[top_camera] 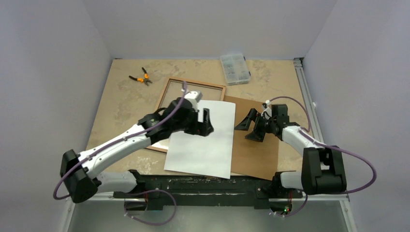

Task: Put the photo into the frame
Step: Turn over the photo from the photo frame, then pick up the photo from the photo frame.

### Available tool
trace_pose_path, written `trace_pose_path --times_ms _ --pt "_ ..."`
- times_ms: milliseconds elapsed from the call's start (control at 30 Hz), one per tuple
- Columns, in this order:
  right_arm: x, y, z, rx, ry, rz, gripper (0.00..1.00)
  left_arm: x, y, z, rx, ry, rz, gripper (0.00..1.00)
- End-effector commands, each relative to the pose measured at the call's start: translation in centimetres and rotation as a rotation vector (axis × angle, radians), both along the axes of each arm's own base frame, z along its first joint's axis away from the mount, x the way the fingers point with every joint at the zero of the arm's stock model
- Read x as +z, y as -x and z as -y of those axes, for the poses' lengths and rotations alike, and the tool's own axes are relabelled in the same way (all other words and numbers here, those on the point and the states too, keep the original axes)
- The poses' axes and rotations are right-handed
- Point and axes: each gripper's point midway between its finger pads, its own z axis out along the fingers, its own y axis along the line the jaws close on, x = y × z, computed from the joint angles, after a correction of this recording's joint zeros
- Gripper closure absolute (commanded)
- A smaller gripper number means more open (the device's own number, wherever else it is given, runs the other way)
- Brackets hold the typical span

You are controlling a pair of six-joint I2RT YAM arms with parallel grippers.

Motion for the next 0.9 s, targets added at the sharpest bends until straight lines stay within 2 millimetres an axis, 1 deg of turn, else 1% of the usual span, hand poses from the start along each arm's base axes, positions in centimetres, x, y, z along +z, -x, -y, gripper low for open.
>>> trace_pose_path --times_ms 0,33,67,100,200,267,367,500,567,700,767,867 --pt "-0.2 0.0 -1.1 0.014 -0.095 0.013 0.08 -0.7 -1.4 -4.4 0.119 0.126 -0.065 0.14" --pt "-0.6 0.2 -1.4 0.016 -0.109 0.004 0.09 -1.2 -1.6 -6.0 0.158 0.132 -0.082 0.14" --pt "-0.9 0.3 -1.6 0.016 -0.121 -0.002 0.1 -2.1 -1.7 -7.4 0.193 0.13 -0.104 0.15" --pt "-1.1 0.4 -1.9 0.024 -0.134 -0.004 0.11 -3.6 -1.6 -9.0 0.228 0.116 -0.137 0.16" --pt "-2.0 0.9 -2.9 0.053 -0.153 -0.029 0.13 -6.5 -1.6 -12.7 0.327 0.084 -0.198 0.18" --pt "-2.4 1.0 -3.7 0.068 -0.165 -0.037 0.14 -8.5 -1.3 -14.4 0.368 0.061 -0.243 0.19" --pt "-3.3 1.0 -4.7 0.079 -0.183 -0.061 0.16 -11.3 -0.8 -16.2 0.413 0.026 -0.303 0.21" --pt "-4.2 0.7 -5.5 0.089 -0.201 -0.078 0.19 -14.0 -0.6 -17.5 0.457 0.005 -0.36 0.24" --pt "-4.2 0.5 -5.8 0.095 -0.22 -0.074 0.2 -15.0 -0.5 -17.6 0.461 -0.008 -0.383 0.25" --pt "-3.3 0.3 -6.2 0.118 -0.258 -0.044 0.22 -16.2 -0.3 -17.5 0.455 -0.016 -0.412 0.27" --pt "-2.4 0.2 -6.5 0.132 -0.287 -0.014 0.22 -16.5 -0.4 -17.5 0.455 -0.016 -0.414 0.28" --pt "-0.8 0.0 -6.9 0.146 -0.338 0.034 0.27 -16.8 -0.3 -17.5 0.455 -0.02 -0.418 0.29"
